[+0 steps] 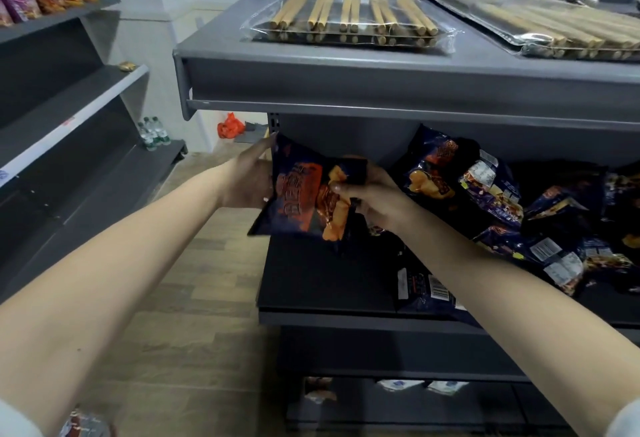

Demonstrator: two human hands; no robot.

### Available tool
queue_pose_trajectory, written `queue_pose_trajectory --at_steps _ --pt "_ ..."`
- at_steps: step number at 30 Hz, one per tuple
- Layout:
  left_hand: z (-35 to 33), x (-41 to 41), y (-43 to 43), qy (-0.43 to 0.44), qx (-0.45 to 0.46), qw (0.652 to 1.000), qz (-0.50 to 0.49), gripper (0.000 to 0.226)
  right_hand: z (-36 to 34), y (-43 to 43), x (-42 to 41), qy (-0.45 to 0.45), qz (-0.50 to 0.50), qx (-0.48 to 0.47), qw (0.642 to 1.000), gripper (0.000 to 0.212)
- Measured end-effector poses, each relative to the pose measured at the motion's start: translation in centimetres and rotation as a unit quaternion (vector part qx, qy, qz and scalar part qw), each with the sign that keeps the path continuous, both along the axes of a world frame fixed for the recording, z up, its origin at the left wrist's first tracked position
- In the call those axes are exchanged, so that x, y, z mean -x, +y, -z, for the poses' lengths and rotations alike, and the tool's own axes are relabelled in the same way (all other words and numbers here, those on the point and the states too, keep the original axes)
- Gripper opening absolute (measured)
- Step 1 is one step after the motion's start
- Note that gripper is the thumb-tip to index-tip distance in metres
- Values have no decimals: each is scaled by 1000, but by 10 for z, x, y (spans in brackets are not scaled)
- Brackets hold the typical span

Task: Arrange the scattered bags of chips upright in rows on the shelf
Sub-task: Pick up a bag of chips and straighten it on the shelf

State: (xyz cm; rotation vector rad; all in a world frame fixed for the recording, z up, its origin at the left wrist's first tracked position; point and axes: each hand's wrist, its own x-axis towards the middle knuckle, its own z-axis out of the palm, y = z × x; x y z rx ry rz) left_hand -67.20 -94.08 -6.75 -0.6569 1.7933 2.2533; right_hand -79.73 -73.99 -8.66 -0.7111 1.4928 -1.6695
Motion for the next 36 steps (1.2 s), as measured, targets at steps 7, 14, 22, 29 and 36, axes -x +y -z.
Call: queue_pose_trajectory --at_steps 7,14,22,29,36 --pt "39 -7 18 160 -79 936 -304 68 10 -17 -5 -156 221 76 960 43" --pt "59 4 59 168 -56 941 -287 39 29 -33 -34 -245 307 83 916 38" --pt "69 -1 49 143 72 935 -316 26 54 -28 -38 -208 240 54 947 27" --pt "51 -3 34 158 213 943 -203 43 31 -18 -9 46 120 49 991 54" --pt "52 -2 45 155 262 939 -159 39 33 -9 -7 148 48 2 988 60"
